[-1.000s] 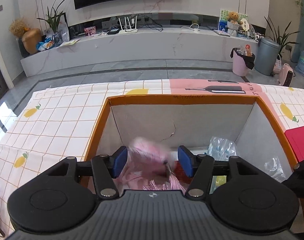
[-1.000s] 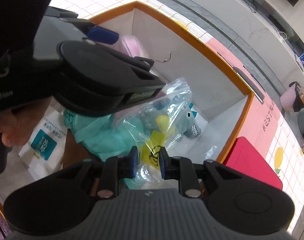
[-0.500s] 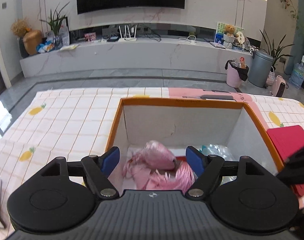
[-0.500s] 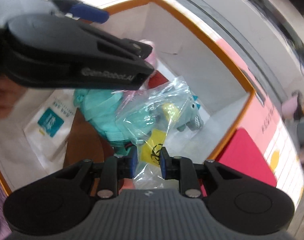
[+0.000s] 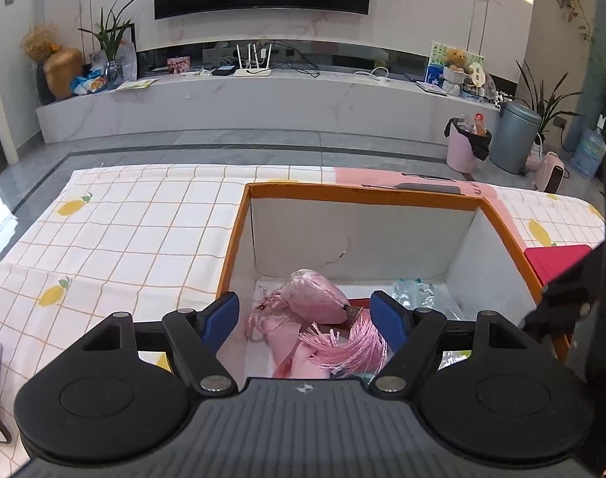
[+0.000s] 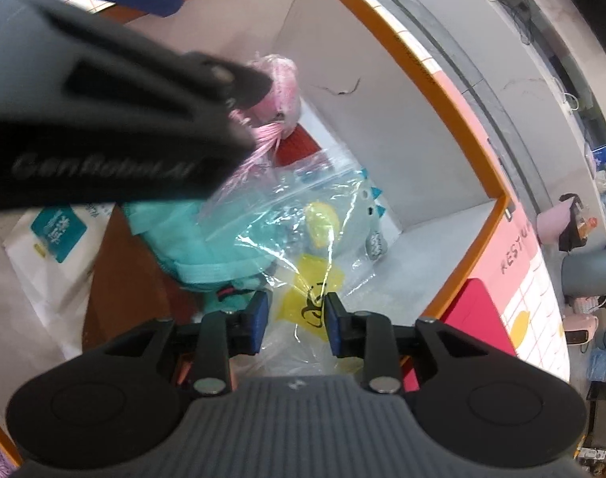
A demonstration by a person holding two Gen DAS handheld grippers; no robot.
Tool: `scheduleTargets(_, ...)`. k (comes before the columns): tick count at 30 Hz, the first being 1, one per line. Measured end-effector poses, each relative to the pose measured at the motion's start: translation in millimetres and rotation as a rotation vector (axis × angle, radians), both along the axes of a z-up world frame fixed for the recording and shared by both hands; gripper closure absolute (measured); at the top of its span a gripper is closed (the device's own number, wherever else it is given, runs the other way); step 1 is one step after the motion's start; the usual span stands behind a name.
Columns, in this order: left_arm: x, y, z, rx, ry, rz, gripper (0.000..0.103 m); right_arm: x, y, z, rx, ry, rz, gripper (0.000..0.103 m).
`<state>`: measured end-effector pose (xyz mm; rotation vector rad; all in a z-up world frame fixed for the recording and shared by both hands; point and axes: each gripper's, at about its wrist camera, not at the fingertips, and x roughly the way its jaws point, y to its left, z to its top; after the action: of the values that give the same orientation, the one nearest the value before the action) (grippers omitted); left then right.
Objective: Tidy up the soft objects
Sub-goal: 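Open the left tool to drop the pouch while the right tool releases the bag, then move both tools back from the box toward the navy cloth and grey cap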
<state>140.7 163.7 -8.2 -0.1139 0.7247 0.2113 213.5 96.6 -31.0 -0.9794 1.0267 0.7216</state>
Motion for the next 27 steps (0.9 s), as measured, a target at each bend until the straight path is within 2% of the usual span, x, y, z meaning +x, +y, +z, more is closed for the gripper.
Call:
scheduleTargets(3, -2, -4, 1, 0.028, -0.008, -0.002, 0.015, -3, 0, 1, 0.010, -0.028, 0.018, 0.058)
scheduleTargets(6, -3, -6, 0, 0.041, -0.008, -0.001, 0.015, -5, 0, 3, 0.034, -0.031, 0.019, 0.055)
scheduleTargets(11, -3, -1, 1, 0.017, -0.009, 0.002, 0.015, -7, -8, 12, 0.081, -0.032, 0.022, 0.041)
scheduleTargets(12, -3, -1, 1, 0.015, -0.010, 0.003, 0.015, -5, -11, 11, 0.091, -0.033, 0.016, 0.030)
scheduleTargets(13, -4, -1, 1, 0.016, -0.009, 0.005, 0.015, -4, -14, 12, 0.116, -0.017, 0.008, 0.024)
scheduleTargets(16, -5, -3, 2, 0.024, -0.007, 0.005, 0.015, -3, -22, 24, 0.195, 0.037, -0.016, 0.013)
scheduleTargets(20, -11, -4, 10, 0.009, -0.027, 0.021, 0.015, -4, -28, 35, 0.256, 0.045, -0.034, 0.011)
scheduleTargets(25, -26, -14, 34, 0.018, -0.092, 0.050, 0.015, -11, -52, 54, 0.338, -0.026, -0.071, 0.009)
scheduleTargets(27, -33, -23, 48, 0.021, -0.130, 0.027, 0.015, -14, -69, 66, 0.358, -0.041, -0.092, 0.009)
